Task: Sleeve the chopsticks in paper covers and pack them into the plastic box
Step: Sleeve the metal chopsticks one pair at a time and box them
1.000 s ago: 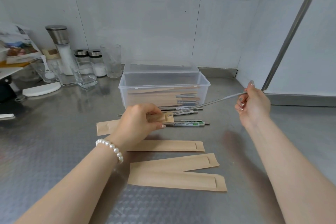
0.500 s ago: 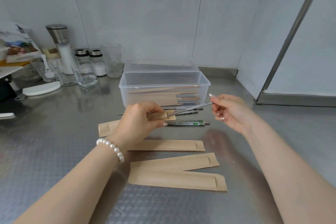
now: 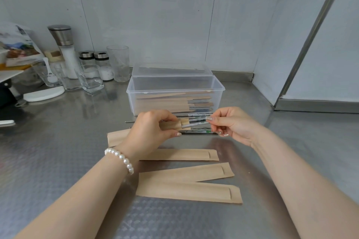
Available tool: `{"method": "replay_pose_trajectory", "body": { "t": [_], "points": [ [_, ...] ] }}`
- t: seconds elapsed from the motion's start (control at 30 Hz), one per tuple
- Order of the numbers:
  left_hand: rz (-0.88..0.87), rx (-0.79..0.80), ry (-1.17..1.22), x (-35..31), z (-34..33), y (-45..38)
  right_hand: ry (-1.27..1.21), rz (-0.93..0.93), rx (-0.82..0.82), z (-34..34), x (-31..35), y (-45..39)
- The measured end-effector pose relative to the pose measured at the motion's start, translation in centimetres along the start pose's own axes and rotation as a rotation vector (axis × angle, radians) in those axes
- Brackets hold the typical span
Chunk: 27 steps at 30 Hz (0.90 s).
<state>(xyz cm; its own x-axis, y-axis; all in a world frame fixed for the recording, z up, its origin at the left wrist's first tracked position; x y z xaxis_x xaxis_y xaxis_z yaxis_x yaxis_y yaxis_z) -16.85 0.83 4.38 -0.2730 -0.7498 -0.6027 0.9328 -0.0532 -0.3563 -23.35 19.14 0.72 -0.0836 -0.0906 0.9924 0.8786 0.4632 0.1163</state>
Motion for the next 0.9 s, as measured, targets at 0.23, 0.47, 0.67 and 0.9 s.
{"method": "replay_pose_trajectory", "body": {
  "t": [0.23, 0.47, 0.67, 0.9],
  "points": [
    [-0.006, 0.011, 0.008, -0.1, -0.2, 0.0, 0.044, -0.005, 0.003, -0.4, 0.1, 0.2],
    [-0.006, 0.022, 0.038, -0.1, -0.4, 0.0, 0.089, 0.013, 0.012, -0.6, 0.2, 0.2],
    [0.011, -0.013, 0.013, 0.3, 0.3, -0.1, 0.077, 0.166, -0.283, 3.5, 1.5, 0.3],
    [0.039, 0.014, -0.013, 0.8, 0.1, -0.1, 0.565, 0.111, -0.286, 3.9, 0.4, -0.1]
  ]
}}
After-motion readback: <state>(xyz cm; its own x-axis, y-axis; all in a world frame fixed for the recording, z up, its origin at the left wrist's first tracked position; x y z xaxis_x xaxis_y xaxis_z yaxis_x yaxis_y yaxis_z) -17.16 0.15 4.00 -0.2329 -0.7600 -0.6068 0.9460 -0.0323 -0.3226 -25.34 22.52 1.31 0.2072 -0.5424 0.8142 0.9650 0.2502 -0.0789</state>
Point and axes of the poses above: each hand's wrist, its own y-axis away from the middle knuckle, its own z-axis out of the back of the hand, x = y × z, the point moved 8 cm from there along -y, towards the middle knuckle, and after that the axes turned 4 degrees about x, right-handed, at the moved point
